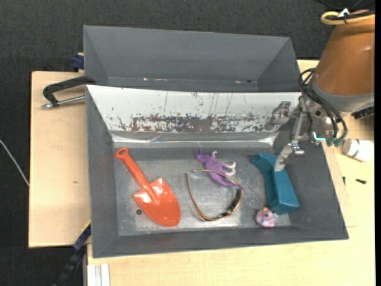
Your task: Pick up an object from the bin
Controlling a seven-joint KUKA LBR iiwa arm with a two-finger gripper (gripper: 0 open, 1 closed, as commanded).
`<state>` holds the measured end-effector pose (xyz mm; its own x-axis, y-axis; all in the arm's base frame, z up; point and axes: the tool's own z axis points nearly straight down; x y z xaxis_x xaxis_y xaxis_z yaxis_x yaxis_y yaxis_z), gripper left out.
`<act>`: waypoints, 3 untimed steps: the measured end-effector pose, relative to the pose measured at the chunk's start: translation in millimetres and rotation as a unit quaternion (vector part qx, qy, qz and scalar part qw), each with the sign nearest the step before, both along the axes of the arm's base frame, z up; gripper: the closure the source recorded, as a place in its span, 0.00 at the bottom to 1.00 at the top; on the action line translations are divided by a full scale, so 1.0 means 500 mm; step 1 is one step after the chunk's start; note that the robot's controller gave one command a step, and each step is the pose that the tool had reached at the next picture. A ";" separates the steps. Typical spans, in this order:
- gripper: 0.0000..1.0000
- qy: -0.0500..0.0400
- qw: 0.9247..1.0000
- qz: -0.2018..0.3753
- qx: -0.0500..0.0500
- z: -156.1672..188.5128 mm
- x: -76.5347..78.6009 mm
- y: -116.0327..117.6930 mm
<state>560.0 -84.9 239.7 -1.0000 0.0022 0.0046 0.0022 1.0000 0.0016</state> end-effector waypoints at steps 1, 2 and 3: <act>0.00 -0.004 1.000 0.001 -0.001 0.009 0.003 0.001; 0.00 -0.005 0.999 -0.048 -0.001 -0.083 0.001 0.099; 0.00 -0.004 1.000 0.002 0.000 -0.131 0.035 0.145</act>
Offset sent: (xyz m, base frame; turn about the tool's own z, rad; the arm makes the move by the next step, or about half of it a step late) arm -0.0022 0.0895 -0.0797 0.1631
